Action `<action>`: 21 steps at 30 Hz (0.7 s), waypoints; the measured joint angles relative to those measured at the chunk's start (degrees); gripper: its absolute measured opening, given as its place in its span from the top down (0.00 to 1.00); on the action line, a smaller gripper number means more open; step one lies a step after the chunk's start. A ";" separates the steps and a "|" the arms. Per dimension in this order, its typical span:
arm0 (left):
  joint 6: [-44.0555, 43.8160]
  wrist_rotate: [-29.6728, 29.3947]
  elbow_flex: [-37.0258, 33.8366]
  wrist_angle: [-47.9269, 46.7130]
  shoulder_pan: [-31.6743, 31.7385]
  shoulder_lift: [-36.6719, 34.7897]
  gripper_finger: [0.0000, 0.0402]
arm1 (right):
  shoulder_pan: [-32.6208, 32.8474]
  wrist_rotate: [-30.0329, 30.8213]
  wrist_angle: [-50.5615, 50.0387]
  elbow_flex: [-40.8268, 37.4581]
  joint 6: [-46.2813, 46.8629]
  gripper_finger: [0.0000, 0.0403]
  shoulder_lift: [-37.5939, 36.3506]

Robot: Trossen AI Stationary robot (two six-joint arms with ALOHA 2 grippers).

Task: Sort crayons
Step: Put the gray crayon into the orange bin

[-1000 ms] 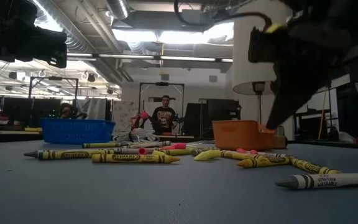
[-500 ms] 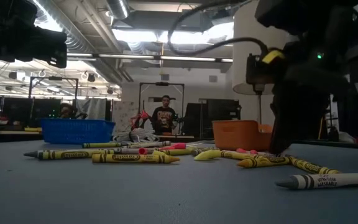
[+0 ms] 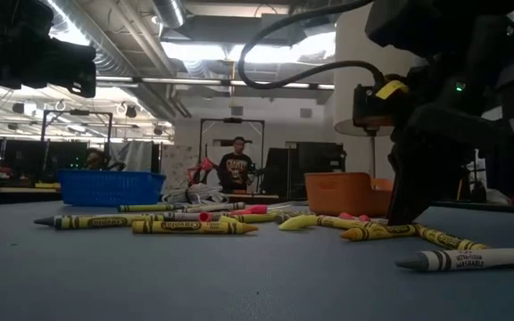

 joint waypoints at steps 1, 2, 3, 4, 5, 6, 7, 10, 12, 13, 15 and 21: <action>0.00 0.01 0.01 0.01 0.00 0.00 0.99 | 0.00 0.00 0.00 0.00 -0.02 0.62 0.00; 0.00 0.00 0.00 0.00 0.00 0.02 0.99 | 0.00 0.00 0.00 -0.02 -0.02 0.62 0.00; 0.00 0.00 0.01 0.01 0.00 0.00 0.99 | 0.00 0.00 0.02 -0.04 -0.02 0.62 0.02; 0.00 0.00 -0.01 0.01 0.00 0.00 0.99 | 0.00 0.00 0.00 -0.04 -0.02 0.62 0.02; 0.00 0.00 -0.01 0.01 0.00 0.00 0.99 | 0.00 0.00 0.00 -0.04 -0.03 0.62 0.03; 0.00 0.00 -0.01 0.01 0.00 0.00 0.99 | 0.00 0.01 -0.01 -0.04 -0.03 0.62 0.07; 0.01 0.00 -0.01 0.01 0.00 0.00 0.99 | 0.00 0.02 -0.03 -0.04 -0.04 0.62 0.07; 0.02 -0.01 -0.01 0.01 0.00 0.00 0.99 | 0.00 0.02 -0.07 -0.07 -0.04 0.65 0.07; 0.02 -0.46 -0.01 0.01 -0.02 0.00 0.99 | 0.00 -0.01 -0.03 -0.07 -0.04 0.68 0.09; 0.02 -0.77 -0.01 0.01 0.00 0.00 0.99 | 0.00 -0.02 0.01 -0.07 -0.04 0.71 0.09; 0.02 -1.01 0.00 0.01 0.00 0.01 0.99 | 0.00 0.01 0.02 -0.07 -0.06 0.74 0.11; 0.04 -1.34 0.00 0.10 0.00 0.00 0.99 | -0.02 0.09 0.00 -0.11 -0.06 0.81 0.13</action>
